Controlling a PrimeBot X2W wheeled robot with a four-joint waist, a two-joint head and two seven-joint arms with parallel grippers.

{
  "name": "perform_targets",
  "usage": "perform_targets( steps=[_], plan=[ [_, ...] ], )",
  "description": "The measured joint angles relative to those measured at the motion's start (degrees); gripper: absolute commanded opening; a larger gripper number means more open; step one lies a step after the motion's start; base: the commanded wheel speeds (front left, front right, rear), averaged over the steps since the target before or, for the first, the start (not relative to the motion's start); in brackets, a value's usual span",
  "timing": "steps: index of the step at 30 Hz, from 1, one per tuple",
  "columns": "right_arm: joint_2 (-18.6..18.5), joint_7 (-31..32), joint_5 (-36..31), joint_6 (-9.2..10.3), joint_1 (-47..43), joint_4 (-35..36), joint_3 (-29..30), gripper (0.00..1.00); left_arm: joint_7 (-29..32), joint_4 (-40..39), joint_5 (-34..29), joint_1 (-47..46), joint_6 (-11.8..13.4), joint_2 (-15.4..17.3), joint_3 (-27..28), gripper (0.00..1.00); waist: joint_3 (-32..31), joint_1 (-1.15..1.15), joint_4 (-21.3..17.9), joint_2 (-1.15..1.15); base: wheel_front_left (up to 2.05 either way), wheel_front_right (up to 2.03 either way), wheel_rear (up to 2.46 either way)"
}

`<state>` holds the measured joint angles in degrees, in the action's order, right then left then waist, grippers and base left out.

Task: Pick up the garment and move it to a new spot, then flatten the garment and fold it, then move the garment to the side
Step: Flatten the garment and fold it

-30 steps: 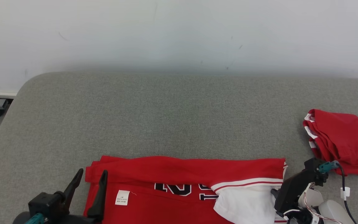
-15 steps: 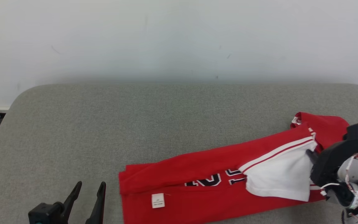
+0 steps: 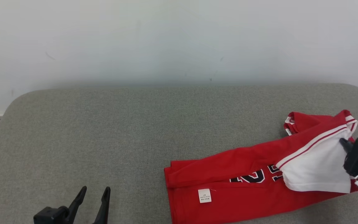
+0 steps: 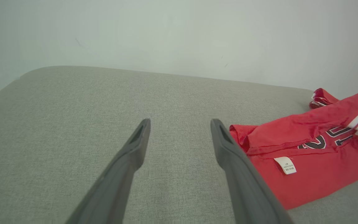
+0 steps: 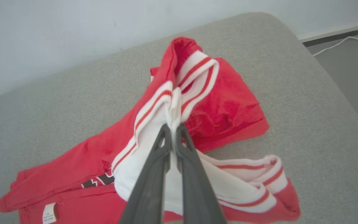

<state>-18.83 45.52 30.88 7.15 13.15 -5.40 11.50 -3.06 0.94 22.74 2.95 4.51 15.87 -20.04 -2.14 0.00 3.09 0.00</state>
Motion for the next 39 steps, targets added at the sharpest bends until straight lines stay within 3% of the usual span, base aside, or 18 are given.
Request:
perform_targets(
  steps=[4, 6, 9, 18, 26, 39],
  plan=[
    [1.9, 3.24, -0.74, 0.0, 0.0, 2.41, -4.57, 0.0, 0.0, 0.03, 0.0, 0.24, -0.04, -0.1, -0.68, 1.0, 0.11, 0.0, 0.08, 0.0, 0.0, 0.0, 0.0],
    [5.49, 5.95, 0.47, -0.1, 0.09, 4.56, -8.95, 0.0, 0.0, 0.11, 0.0, 0.2, -0.09, -0.33, -0.9, 1.0, 0.22, 0.0, 0.22, 0.0, 0.0, 0.0, 0.0],
    [7.42, 8.36, 0.89, -1.03, 0.4, 5.79, -13.08, 0.0, 0.01, 0.23, 0.05, 0.08, -0.51, -0.41, -0.96, 1.0, 0.34, 0.0, 0.38, 0.0, 0.0, 0.0, 0.0],
    [12.88, 12.05, 0.85, -1.09, 3.2, 5.23, -20.27, 0.0, 0.0, 1.05, 0.32, -1.04, -0.99, -0.88, -1.09, 1.0, 0.78, 0.0, 1.06, 0.0, 0.0, 0.0, 0.0],
    [15.17, 12.4, -0.77, -0.54, 4.3, 0.92, -23.81, 0.0, -0.01, 2.07, 0.32, -1.59, -1.03, -0.96, -1.33, 1.0, 1.65, 0.0, 2.14, 0.0, 0.0, 0.0, 0.0],
    [15.52, 8.81, -0.64, 0.0, 8.6, -6.59, -27.42, 0.0, -0.08, 2.94, 0.29, -4.1, -1.59, -1.37, -2.04, 1.0, 2.64, 0.0, 4.18, 0.0, 0.0, 0.0, 0.0]
  ],
)
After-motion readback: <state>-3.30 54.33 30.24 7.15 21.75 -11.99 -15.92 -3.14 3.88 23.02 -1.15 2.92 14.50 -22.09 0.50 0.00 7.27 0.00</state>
